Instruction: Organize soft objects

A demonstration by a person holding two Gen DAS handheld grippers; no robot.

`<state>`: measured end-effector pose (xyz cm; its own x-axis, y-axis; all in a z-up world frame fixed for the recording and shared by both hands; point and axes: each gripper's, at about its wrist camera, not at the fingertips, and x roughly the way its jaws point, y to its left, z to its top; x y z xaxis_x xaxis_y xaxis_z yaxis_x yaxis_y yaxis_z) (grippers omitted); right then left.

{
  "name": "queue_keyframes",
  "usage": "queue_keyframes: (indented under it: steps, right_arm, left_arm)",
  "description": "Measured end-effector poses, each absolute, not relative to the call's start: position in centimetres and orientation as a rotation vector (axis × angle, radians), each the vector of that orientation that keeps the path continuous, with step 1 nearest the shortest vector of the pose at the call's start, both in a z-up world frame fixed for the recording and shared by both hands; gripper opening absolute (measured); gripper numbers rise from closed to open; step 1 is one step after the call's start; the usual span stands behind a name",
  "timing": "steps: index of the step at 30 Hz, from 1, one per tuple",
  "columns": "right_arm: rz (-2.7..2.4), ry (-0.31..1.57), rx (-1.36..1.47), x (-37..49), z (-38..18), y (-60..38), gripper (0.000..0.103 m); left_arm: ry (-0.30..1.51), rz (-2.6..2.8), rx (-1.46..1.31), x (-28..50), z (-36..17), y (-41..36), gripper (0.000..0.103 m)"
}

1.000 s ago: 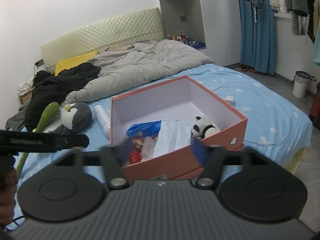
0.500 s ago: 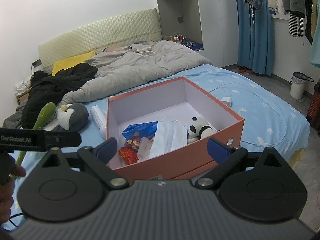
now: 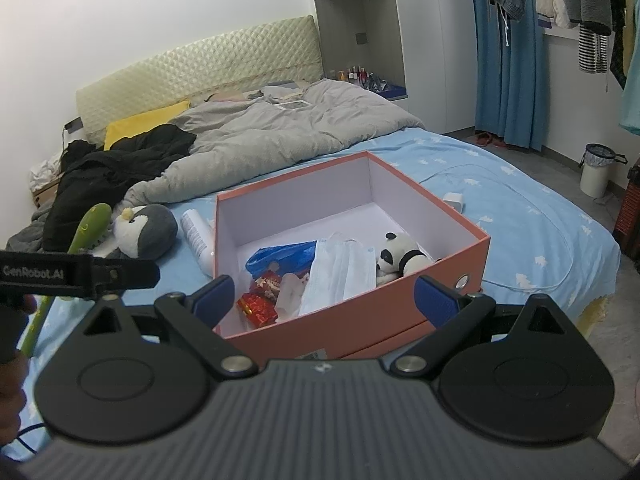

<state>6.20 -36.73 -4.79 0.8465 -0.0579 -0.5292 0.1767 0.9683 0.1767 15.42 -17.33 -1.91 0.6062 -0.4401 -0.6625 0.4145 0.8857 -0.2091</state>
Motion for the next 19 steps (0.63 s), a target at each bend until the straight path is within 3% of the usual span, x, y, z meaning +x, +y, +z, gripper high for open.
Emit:
queue_keyframes:
  steps: [19]
  right_arm:
    - [-0.124,0.551,0.221,6.21,-4.89,-36.75,0.098]
  left_arm:
    - [0.774,-0.494,-0.036,15.46,-1.81,-17.17,0.101]
